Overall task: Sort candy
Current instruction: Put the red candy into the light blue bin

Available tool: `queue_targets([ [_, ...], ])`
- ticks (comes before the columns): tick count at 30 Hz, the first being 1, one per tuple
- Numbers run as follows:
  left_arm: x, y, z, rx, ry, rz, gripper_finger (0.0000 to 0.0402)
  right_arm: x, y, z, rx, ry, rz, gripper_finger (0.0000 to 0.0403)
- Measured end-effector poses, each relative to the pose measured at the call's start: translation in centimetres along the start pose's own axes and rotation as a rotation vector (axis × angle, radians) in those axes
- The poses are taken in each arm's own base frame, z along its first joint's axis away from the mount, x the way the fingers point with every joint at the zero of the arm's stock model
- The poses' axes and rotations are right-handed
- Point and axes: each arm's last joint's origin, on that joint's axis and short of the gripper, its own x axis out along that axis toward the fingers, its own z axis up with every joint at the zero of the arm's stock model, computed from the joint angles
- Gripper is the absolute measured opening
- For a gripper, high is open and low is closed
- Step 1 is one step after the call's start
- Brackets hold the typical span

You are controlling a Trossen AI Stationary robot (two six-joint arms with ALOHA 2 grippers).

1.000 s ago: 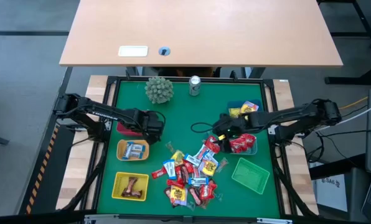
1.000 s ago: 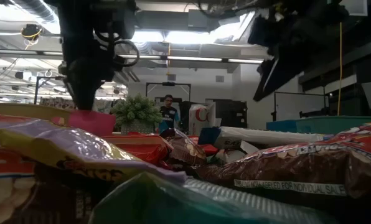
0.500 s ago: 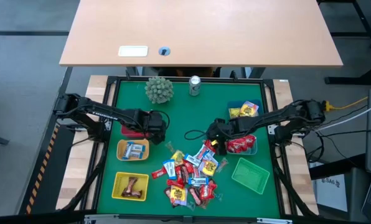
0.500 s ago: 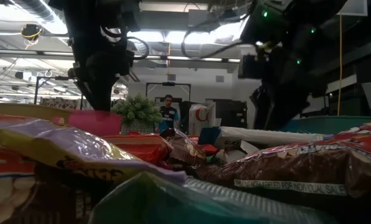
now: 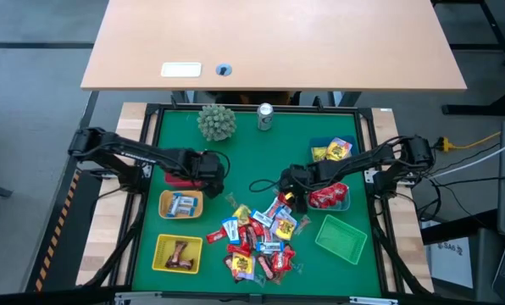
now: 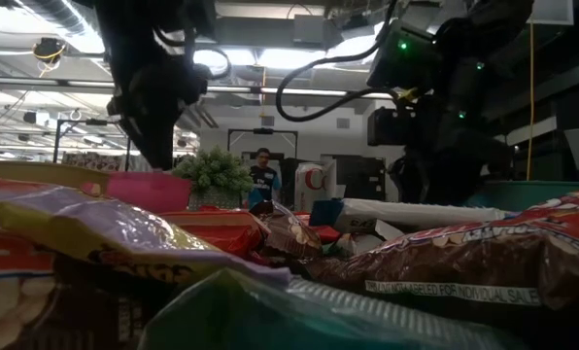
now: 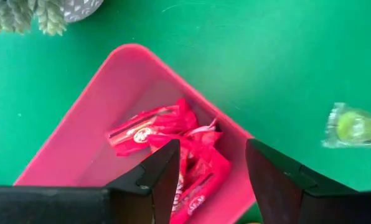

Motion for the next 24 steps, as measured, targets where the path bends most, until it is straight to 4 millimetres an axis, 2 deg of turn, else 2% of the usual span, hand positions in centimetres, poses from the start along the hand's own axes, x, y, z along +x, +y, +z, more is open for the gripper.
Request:
queue_targets([
  [12,-3.2,-1.4,0.4,0.039,-0.099,-0.098,0.0169,0.0,0.0,0.1,-0.001,-0.005,0.006,0.0144],
  [24,-4.0,-3.2,0.5,0.063,-0.204,-0.218,0.0169,0.0,0.0,0.1,-0.003,-0.005,0.005,0.0042],
])
